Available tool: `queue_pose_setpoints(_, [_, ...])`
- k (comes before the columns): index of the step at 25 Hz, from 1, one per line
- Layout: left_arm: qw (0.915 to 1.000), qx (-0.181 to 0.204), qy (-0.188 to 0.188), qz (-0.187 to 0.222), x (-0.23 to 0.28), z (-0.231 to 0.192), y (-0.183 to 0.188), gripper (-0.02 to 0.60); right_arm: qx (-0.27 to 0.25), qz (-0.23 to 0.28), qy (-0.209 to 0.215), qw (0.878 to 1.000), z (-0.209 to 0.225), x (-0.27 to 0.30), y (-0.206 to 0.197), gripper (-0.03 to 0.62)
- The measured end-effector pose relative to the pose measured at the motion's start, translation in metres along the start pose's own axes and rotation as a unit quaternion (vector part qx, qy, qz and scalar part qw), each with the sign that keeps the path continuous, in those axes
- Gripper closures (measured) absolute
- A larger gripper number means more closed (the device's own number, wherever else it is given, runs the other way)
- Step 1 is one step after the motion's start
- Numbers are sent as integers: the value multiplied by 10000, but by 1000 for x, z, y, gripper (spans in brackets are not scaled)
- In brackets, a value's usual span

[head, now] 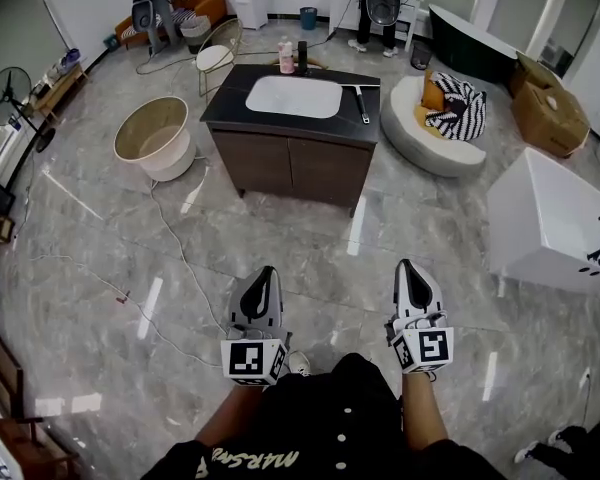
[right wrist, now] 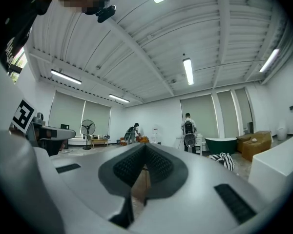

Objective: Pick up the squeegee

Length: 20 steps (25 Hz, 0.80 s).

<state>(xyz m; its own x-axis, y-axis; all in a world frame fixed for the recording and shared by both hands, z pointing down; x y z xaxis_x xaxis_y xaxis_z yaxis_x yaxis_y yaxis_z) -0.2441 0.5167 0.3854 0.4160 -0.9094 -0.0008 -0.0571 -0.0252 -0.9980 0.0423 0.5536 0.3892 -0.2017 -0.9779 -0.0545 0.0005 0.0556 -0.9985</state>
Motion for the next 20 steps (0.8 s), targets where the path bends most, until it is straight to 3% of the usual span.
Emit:
queue_pose_setpoints(12, [10000,-52,-50,-41,10,-30,-11,557,95,-79,-139,9998,-14,18,-15,597])
queue_pose_setpoints(20, [10000,-48,33,-44,57,-46,-8,557,121,-67,-78,9999,5,72,-18,597])
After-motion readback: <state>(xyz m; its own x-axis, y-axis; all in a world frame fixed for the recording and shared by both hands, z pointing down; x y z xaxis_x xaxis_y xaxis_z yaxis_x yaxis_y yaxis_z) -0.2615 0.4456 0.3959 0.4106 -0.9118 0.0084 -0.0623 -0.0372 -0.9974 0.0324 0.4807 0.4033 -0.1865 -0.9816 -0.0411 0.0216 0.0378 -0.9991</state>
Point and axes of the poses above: the fingertips, and each gripper's own axes: x forward along the fingers, z to its right, y out of its top, the point moved 7 cm from there along -x, backward along the fingers, and after that the axes turned 2 degrees about y, right-handed, at the moved point
